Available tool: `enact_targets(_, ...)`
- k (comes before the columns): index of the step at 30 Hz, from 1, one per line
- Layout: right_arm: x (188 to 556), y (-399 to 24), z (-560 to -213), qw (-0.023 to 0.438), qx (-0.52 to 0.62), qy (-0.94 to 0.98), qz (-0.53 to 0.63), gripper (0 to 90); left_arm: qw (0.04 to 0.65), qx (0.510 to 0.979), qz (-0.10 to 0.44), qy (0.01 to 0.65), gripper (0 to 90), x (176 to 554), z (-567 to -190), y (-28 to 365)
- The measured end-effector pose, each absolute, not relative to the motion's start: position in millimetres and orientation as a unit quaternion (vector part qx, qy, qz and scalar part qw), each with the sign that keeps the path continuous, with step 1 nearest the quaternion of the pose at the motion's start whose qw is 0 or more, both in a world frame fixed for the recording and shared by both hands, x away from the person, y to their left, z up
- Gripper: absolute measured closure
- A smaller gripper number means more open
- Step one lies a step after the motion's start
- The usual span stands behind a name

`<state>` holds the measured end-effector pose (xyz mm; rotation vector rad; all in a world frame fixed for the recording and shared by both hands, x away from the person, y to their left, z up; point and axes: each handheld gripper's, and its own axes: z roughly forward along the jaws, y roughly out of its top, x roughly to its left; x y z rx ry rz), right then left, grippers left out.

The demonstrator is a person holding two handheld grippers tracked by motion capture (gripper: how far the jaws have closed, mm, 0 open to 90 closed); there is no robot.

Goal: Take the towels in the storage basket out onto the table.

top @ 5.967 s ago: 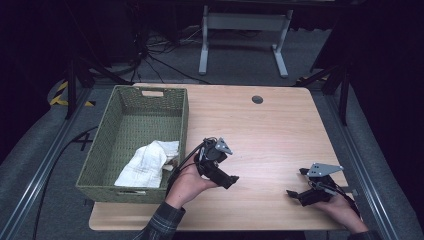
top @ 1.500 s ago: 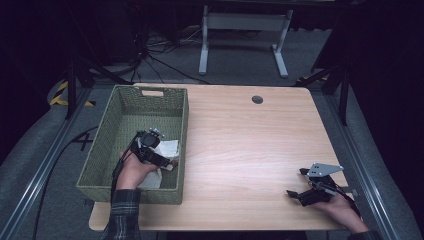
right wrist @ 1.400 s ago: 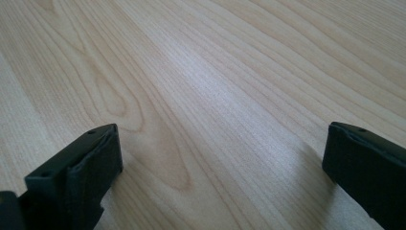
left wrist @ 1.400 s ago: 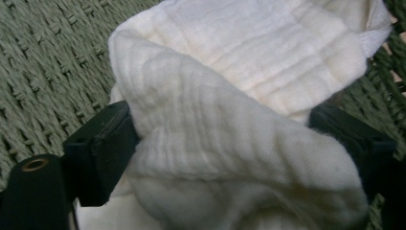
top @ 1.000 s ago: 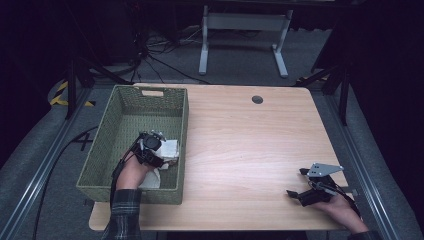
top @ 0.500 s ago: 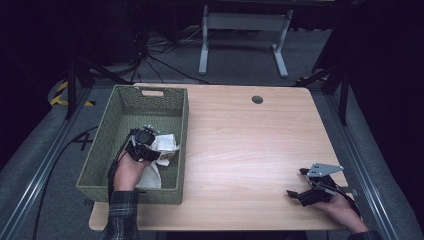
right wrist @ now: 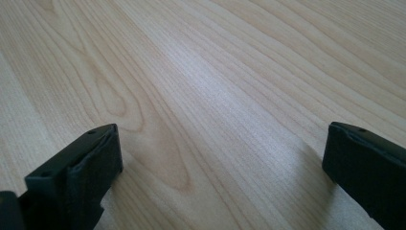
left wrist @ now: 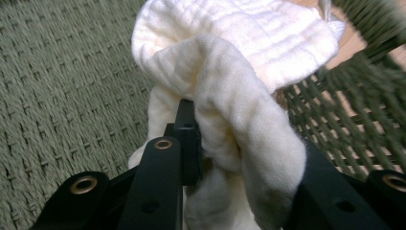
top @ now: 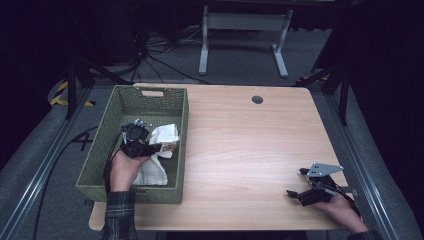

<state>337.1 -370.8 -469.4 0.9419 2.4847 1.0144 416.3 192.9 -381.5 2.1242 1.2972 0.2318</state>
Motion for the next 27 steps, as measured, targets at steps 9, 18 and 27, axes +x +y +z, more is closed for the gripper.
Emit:
enact_targets(9, 337, -371, -469, 0.148, 0.328, 0.864, 0.353, 0.2, 0.363, 0.792, 0.094, 0.482, 72.8, 408, -364, 205)
enact_targets(18, 337, -371, -469, 0.148, 0.328, 0.864, 0.353, 0.2, 0.400, 0.791, 0.104, 0.452, 72.9, 398, -341, 204)
enact_targets(27, 337, -371, -469, 0.148, 0.328, 0.864, 0.353, 0.2, 0.418, 0.797, 0.112, 0.421, 72.9, 395, -319, 197)
